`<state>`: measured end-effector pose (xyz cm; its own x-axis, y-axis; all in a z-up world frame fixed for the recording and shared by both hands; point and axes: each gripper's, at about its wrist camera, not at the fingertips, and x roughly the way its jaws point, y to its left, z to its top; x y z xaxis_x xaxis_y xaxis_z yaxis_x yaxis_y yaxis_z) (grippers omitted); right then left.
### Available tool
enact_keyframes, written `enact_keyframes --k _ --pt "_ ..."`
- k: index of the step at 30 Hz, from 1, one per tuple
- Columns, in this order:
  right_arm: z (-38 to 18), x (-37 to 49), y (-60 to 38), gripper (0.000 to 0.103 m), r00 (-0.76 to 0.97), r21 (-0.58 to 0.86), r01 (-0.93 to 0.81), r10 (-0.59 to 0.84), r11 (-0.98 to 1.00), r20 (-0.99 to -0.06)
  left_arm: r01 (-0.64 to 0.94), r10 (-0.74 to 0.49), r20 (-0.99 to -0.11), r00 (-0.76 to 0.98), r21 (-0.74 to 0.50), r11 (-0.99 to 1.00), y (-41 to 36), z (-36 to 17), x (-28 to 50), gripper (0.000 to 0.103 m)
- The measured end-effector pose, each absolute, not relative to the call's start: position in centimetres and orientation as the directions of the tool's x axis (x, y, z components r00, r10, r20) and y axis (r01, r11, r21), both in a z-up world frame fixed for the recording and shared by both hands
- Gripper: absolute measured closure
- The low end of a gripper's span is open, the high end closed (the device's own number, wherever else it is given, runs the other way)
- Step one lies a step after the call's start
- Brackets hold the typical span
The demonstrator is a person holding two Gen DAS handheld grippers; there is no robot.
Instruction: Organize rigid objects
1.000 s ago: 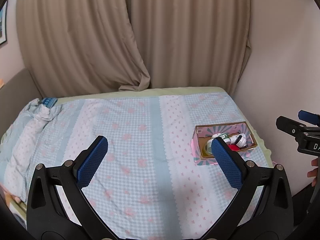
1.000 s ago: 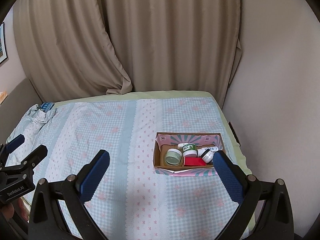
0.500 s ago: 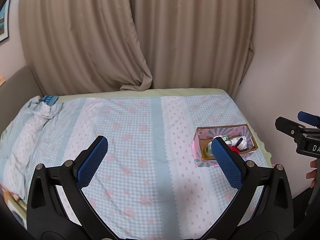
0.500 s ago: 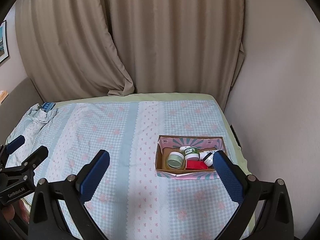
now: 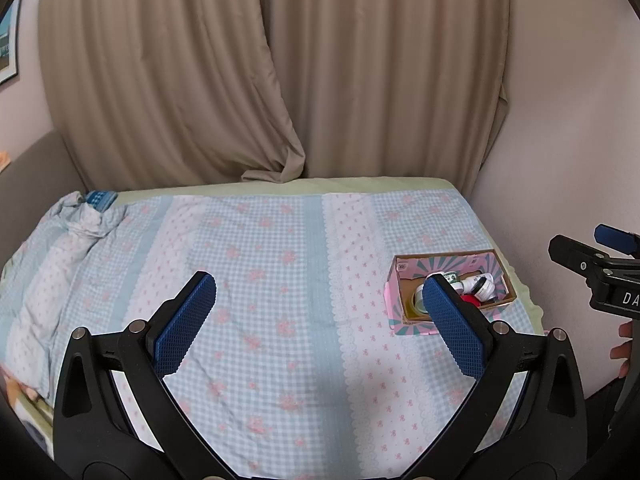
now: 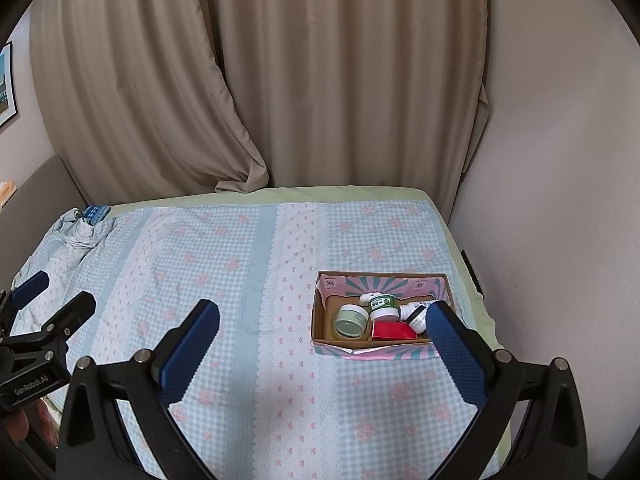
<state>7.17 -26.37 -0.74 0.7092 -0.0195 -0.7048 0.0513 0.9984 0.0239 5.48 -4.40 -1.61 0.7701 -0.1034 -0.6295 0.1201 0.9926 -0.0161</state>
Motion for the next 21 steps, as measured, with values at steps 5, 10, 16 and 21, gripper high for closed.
enact_keyframes --k 5,10,16,21 --pt "-0.73 7.17 -26.26 0.000 0.709 0.023 0.053 -0.021 0.998 -0.704 0.117 -0.099 -0.629 0.771 -0.013 0.993 -4.46 -1.59 5.58 0.000" --pt "-0.74 7.19 -26.24 0.000 0.709 0.025 0.053 -0.020 0.998 -0.705 0.114 -0.094 -0.629 0.772 -0.009 0.993 -4.54 -1.57 5.68 0.000" --pt "-0.74 7.29 -26.17 0.000 0.710 0.025 0.054 -0.021 0.998 -0.704 0.105 -0.087 -0.625 0.776 -0.007 0.994 -4.56 -1.50 5.75 0.000" --pt "-0.79 7.45 -25.96 0.000 0.710 0.025 0.056 -0.022 0.998 -0.703 0.102 -0.081 -0.625 0.777 -0.002 0.995 -4.62 -1.47 5.83 0.000"
